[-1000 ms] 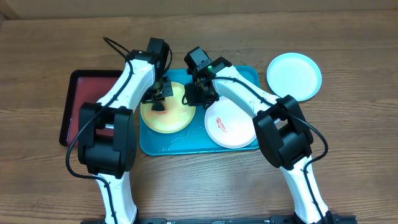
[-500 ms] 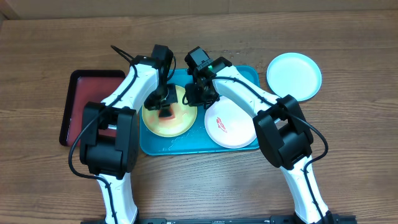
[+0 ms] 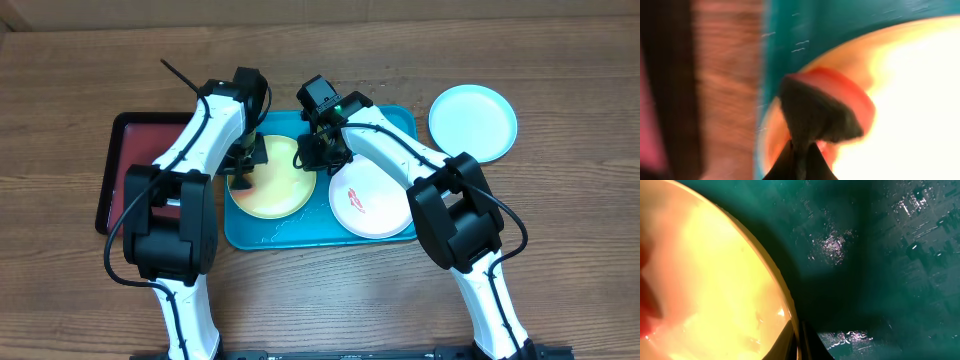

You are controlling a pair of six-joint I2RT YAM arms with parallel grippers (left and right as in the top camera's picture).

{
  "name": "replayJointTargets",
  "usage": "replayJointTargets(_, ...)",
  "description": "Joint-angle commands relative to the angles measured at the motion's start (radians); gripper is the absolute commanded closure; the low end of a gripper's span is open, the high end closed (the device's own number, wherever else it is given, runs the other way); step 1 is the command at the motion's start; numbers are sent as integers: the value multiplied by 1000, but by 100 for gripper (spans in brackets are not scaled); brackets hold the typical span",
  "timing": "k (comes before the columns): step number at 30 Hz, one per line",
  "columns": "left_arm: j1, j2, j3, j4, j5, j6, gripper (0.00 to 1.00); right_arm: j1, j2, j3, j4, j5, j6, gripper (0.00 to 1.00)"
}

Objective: Clean dirty plates on tray and stack at the side
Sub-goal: 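Scrub the yellow plate with the sponge while the right gripper holds it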

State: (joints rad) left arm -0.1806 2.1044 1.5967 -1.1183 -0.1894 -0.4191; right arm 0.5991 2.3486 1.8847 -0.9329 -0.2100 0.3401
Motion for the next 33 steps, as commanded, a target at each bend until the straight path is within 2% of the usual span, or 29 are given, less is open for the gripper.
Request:
replayJointTargets(1,5,15,-2,68,261,31,96,-11,27,-16,4,51,8,95)
replayJointTargets(5,-17,16,-44,151,367,30,96,-11,27,-16,3,51,8,95)
replayJointTargets(9,-46,16,-86,187,377,26,96,-11,27,-16,3,51,8,95)
replayJointTargets(13,-68,16,-95,146,373,32,96,-11,27,-16,3,51,8,95)
replayJointTargets(19,-72,16,-94,26,359,169,96,-11,27,-16,3,51,8,95)
replayJointTargets(25,-57,16,-94,-66,188,181,96,-11,27,-16,3,51,8,95)
replayJointTargets(33,-39,16,-93,-45,-189,-23,96,-11,27,-16,3,51,8,96)
